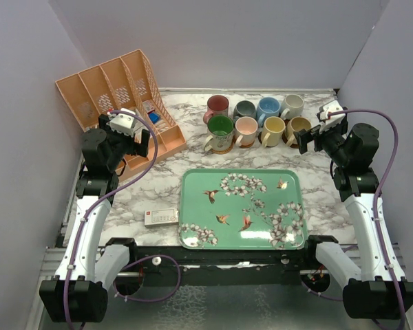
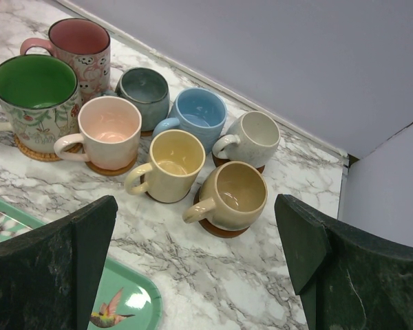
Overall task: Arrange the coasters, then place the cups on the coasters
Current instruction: Reset both arms
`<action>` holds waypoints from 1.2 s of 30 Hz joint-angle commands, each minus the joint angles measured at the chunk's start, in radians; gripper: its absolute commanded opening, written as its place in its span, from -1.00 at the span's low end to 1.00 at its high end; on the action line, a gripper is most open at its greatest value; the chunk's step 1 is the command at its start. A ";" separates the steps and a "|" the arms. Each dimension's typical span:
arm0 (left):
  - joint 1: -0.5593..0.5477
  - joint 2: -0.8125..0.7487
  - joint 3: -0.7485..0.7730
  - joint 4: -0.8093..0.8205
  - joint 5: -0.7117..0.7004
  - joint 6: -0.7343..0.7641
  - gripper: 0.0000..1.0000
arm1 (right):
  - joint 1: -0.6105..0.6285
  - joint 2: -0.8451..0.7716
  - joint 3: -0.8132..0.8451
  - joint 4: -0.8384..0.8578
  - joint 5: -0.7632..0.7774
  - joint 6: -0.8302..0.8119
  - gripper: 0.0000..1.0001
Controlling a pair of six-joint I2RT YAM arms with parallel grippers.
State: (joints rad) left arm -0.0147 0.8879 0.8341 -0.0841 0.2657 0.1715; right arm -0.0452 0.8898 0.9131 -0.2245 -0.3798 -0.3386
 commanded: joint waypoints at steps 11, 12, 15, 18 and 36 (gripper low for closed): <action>0.005 -0.017 -0.006 0.012 0.024 0.007 0.98 | -0.002 -0.015 -0.004 0.001 -0.021 -0.013 1.00; 0.005 -0.017 -0.006 0.013 0.024 0.007 0.98 | -0.002 -0.014 -0.005 0.001 -0.021 -0.014 1.00; 0.005 -0.016 -0.006 0.013 0.023 0.007 0.98 | -0.002 -0.015 -0.005 0.001 -0.022 -0.014 1.00; 0.005 -0.017 -0.006 0.012 0.024 0.008 0.98 | -0.002 -0.015 -0.005 0.000 -0.022 -0.014 1.00; 0.005 -0.015 -0.006 0.012 0.026 0.009 0.98 | -0.004 -0.014 -0.005 0.006 -0.010 -0.005 1.00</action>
State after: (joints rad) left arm -0.0147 0.8883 0.8341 -0.0845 0.2657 0.1719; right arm -0.0452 0.8898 0.9131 -0.2245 -0.3832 -0.3397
